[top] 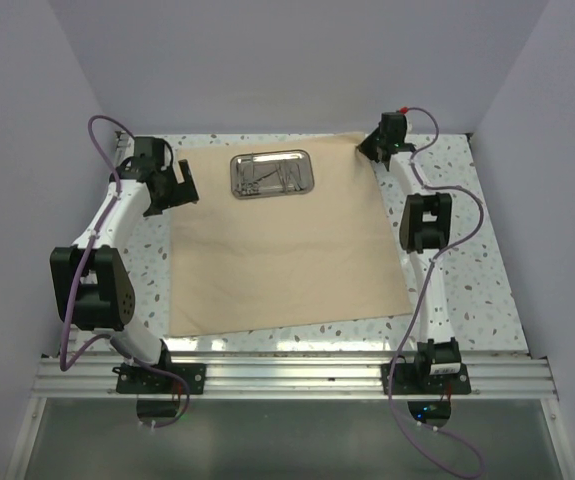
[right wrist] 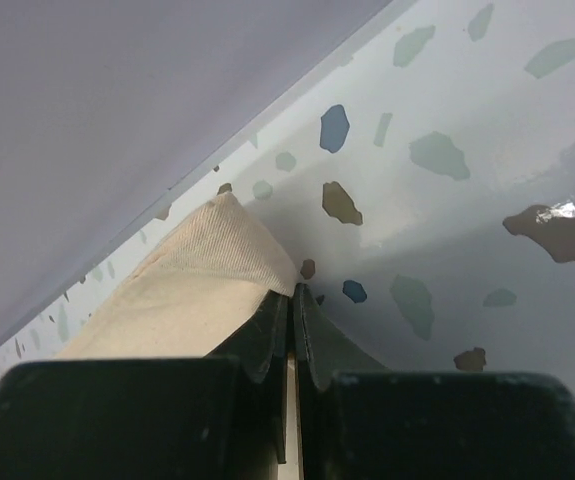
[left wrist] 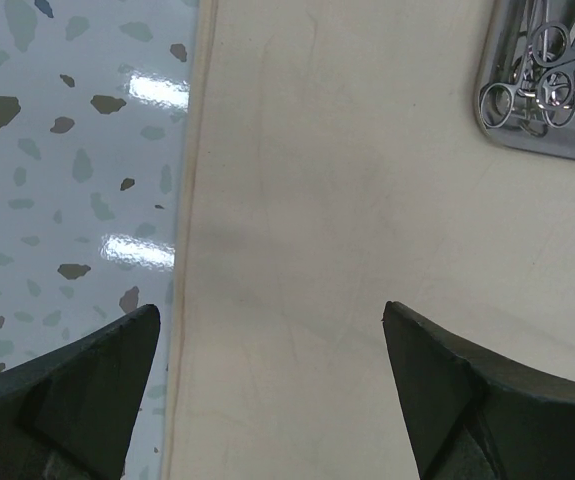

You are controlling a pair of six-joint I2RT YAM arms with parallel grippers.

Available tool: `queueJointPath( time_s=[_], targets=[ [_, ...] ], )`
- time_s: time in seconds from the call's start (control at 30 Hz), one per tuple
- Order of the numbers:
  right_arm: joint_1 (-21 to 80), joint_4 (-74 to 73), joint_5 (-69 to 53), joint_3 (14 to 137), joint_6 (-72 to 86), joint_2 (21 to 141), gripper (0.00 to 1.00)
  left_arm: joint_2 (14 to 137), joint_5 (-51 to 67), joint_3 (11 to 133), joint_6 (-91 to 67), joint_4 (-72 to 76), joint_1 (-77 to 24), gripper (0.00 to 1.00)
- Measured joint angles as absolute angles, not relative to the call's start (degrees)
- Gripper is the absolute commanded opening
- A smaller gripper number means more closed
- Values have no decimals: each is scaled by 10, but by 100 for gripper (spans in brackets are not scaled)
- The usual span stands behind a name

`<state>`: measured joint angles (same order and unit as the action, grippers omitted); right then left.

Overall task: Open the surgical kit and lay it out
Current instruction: Adjust the surgical kit at the center of the board, then pick up the medical item from the container.

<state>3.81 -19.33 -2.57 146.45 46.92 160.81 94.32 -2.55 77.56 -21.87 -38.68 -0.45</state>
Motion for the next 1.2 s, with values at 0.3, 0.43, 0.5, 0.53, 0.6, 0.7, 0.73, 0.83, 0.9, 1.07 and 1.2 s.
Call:
queueJointPath(
  time_s=[0.3,0.43,0.5,0.53,0.6,0.7,0.73,0.83,0.9,1.07,1.2],
  targets=[
    [37,-132,11,1243,445,1476,0,944,-26,793,-219,-389,-4,97],
    [36,-151,23,1227,417,1448,96,945,-18,793,-224,-388,-5,97],
    [35,-169,30,1227,395,1437,99,945,-16,793,-230,-387,-6,96],
    [34,-177,34,1227,389,1432,99,946,-15,793,-233,-387,-8,96],
    [33,-202,40,1227,370,1416,98,947,-15,793,-240,-386,-14,96],
    [32,-228,51,1206,349,1373,98,955,-18,801,-251,-387,-28,96],
    [32,-233,50,1187,344,1348,98,962,-21,812,-255,-388,-35,97],
    [32,-254,42,1114,338,1256,98,983,-40,849,-263,-383,-55,97],
    [33,-260,30,1048,337,1176,99,997,-50,878,-271,-374,-71,95],
    [46,-275,-5,864,336,973,98,1073,-35,970,-285,-338,-111,88],
    [80,-322,-26,771,316,873,98,1186,-35,1091,-293,-329,-153,83]
  ],
)
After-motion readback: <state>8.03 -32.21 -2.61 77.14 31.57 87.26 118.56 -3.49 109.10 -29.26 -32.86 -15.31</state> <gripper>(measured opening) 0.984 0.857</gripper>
